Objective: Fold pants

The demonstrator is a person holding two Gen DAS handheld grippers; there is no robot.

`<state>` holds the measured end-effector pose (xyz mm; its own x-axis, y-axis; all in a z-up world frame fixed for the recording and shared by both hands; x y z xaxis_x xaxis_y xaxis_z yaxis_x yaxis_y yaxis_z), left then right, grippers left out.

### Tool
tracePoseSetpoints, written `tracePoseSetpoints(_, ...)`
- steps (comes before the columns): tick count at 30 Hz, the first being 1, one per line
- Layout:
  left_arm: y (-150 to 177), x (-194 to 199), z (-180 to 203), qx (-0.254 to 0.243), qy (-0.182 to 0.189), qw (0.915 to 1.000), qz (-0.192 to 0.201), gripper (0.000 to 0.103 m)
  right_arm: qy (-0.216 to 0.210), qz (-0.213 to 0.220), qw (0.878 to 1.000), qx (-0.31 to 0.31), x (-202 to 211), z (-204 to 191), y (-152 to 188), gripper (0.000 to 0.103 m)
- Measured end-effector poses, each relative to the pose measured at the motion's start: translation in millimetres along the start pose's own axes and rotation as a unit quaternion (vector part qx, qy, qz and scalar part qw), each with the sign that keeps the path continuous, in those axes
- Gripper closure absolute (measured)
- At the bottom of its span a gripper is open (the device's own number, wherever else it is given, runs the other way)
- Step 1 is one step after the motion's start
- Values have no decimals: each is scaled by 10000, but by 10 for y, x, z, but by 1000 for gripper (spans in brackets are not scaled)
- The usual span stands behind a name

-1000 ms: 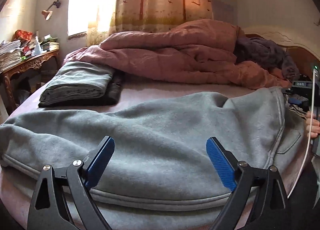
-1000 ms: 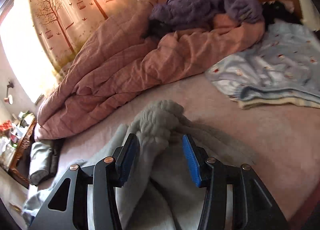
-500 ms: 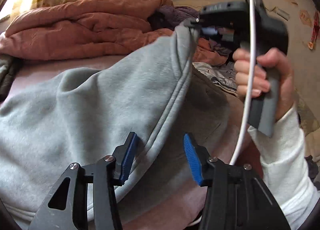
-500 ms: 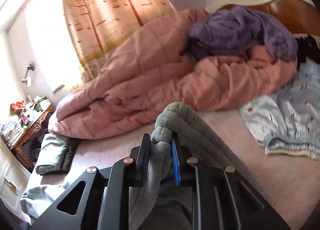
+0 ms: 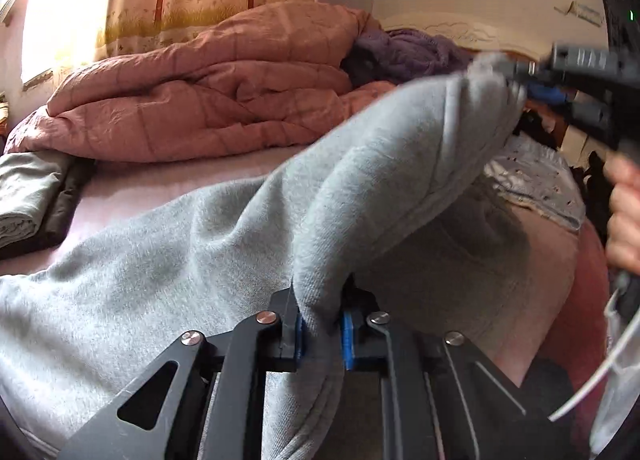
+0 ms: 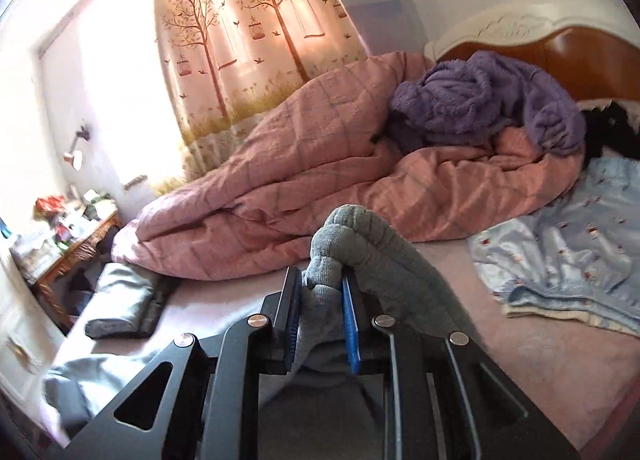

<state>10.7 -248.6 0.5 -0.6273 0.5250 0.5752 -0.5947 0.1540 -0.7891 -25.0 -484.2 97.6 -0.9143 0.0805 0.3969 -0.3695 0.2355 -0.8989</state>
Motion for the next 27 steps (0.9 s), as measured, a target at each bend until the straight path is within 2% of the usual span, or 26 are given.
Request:
tracePoseSetpoints(3,-87,202,36,-147,193,9995,186,92,337,70,9994,84,78,86,128,83)
tracePoseSetpoints(7,-129,477,190,-384,379,9983,198,92,610,177,9977,217,227,174,288,83)
tracePoseSetpoints(9,-32,451,269,-606,293,9977,95,92,802,275,9959,325,339,181,391,83)
tracePoseSetpoints(11,116,318,295,-582,377,9974,-176,92,946,249,9947,301,385,242,531,83)
tracePoseSetpoints(14,381,138,293,-371,533,9962,-587,92,1035,-53,9946,20,337,410,813,83)
tracePoseSetpoints(18,671,85,385,-574,418,9954,-646,90,1246,-377,9913,-179,268,596,1187,83)
tracePoseSetpoints(21,744,38,406,-756,399,9939,-696,87,1004,-787,9898,-636,199,800,1363,83)
tracePoseSetpoints(22,747,30,403,-790,415,9934,-716,82,930,-890,9893,-687,163,838,1403,83)
tracePoseSetpoints(24,731,50,381,-831,515,9927,-708,80,869,-1096,9878,-682,89,891,1462,81)
tracePoseSetpoints(26,691,133,341,-854,621,9919,-709,76,918,-1035,9888,-556,112,882,1438,73)
tracePoseSetpoints(27,652,186,316,-863,673,9918,-663,75,1036,-985,9886,-475,138,880,1416,55)
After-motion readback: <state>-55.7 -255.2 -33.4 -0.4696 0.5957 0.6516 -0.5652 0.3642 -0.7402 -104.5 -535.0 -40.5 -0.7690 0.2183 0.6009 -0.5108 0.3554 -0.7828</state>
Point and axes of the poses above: each gripper's, at about its wrist camera, not at the fingertips, and x roughly against the way its jaws point, z to its right, y to its underside, the point moved 4 cm from there along -x, roughly the way its jaws point, and after that the axes turned 8 degrees about x, right-handed, at the moved point
